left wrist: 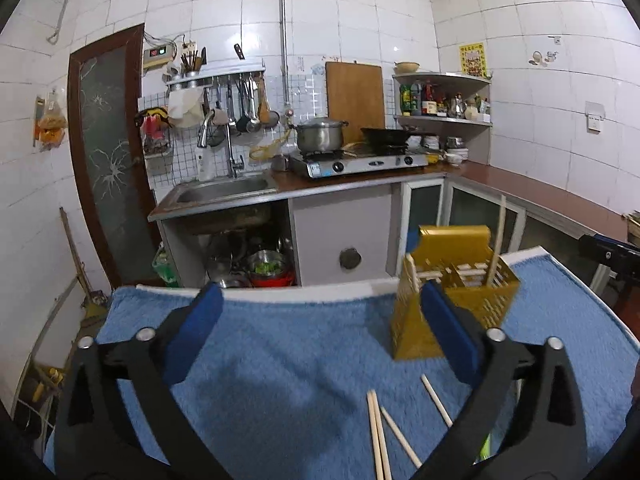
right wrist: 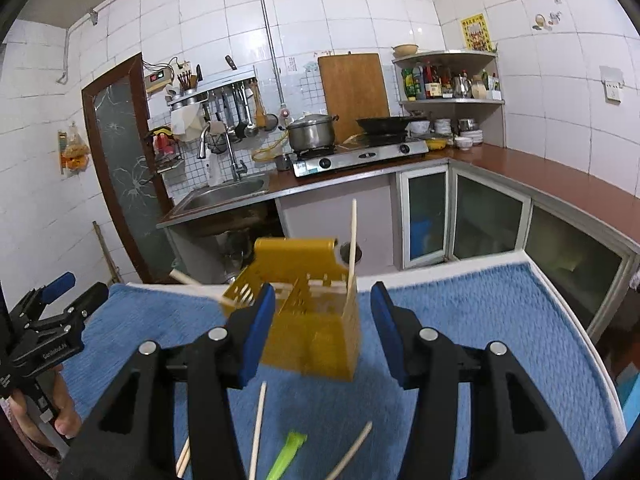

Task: Organize utensils
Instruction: 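Move the left tool back to the chopsticks while the right tool returns to another chopstick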

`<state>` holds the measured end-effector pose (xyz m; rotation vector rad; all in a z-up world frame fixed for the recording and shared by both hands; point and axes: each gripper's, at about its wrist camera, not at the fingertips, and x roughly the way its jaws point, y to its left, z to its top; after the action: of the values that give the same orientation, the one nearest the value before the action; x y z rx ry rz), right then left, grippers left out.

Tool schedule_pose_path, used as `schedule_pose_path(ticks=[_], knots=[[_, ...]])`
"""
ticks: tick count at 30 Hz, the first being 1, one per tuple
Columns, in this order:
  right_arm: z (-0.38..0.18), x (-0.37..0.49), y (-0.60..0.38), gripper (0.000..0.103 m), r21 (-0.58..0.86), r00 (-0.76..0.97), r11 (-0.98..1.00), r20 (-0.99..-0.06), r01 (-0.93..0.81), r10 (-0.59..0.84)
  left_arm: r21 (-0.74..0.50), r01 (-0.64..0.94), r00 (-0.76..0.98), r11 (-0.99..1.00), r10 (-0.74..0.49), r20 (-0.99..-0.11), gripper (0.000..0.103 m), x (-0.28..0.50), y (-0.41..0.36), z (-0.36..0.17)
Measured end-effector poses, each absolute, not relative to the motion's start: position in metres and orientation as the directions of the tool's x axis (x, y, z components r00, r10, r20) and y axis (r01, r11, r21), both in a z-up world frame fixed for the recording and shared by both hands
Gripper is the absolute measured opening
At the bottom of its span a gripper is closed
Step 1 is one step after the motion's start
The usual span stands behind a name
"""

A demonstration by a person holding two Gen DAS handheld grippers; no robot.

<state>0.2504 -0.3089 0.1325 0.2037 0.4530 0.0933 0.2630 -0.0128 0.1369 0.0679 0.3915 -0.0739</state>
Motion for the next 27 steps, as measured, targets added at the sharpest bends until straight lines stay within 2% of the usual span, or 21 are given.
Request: schedule_pose_path(ticks=[3, 10, 17, 20, 21, 23, 24, 26, 27], knots=[[0.119, 0.231, -0.310, 0.055, 0.220, 0.881, 0.975, -0.457, -0.027, 0.127, 0.043, 0.118, 0.898, 0.992, -0.088, -0.432, 0.098, 0.247, -0.012, 0.128], [0.053, 0.223, -0.311, 0.056, 0.197, 0.801, 0.979, -0.594, 0.048, 0.080, 0.025, 0.109, 0.835, 0.994, -0.078, -0.544, 0.098, 0.234, -0.007, 0.078], [0.015, 0.232, -0.307, 0.056, 0.187, 0.753, 0.979, -0.655, 0.078, 0.065, 0.019, 0.072, 0.755, 0.997, -0.042, -0.654, 0.098, 0.250, -0.002, 0.036], [0.001, 0.239, -0.308, 0.056, 0.186, 0.724, 0.977, -0.688, 0.101, 0.056, -0.017, 0.089, 0.698, 0.996, -0.075, -0.713, 0.097, 0.262, 0.000, 0.018], [-0.005, 0.243, -0.309, 0.056, 0.185, 0.708, 0.977, -0.704, 0.110, 0.054, -0.021, 0.090, 0.686, 0.996, -0.077, -0.724, 0.096, 0.265, -0.001, 0.014], [-0.014, 0.252, -0.307, 0.055, 0.172, 0.683, 0.977, -0.729, 0.124, 0.041, -0.025, 0.094, 0.665, 0.995, -0.082, -0.743, 0.084, 0.272, -0.002, 0.006], [-0.018, 0.254, -0.307, 0.054, 0.169, 0.674, 0.977, -0.737, 0.129, 0.039, -0.030, 0.097, 0.654, 0.995, -0.086, -0.752, 0.081, 0.275, -0.004, 0.002], [-0.025, 0.261, -0.305, 0.046, 0.167, 0.652, 0.976, -0.757, 0.137, 0.038, -0.044, 0.108, 0.633, 0.993, -0.103, -0.767, 0.067, 0.282, -0.007, -0.004], [-0.027, 0.264, -0.303, 0.044, 0.163, 0.642, 0.976, -0.766, 0.141, 0.035, -0.047, 0.111, 0.624, 0.993, -0.107, -0.774, 0.064, 0.285, -0.009, -0.007]])
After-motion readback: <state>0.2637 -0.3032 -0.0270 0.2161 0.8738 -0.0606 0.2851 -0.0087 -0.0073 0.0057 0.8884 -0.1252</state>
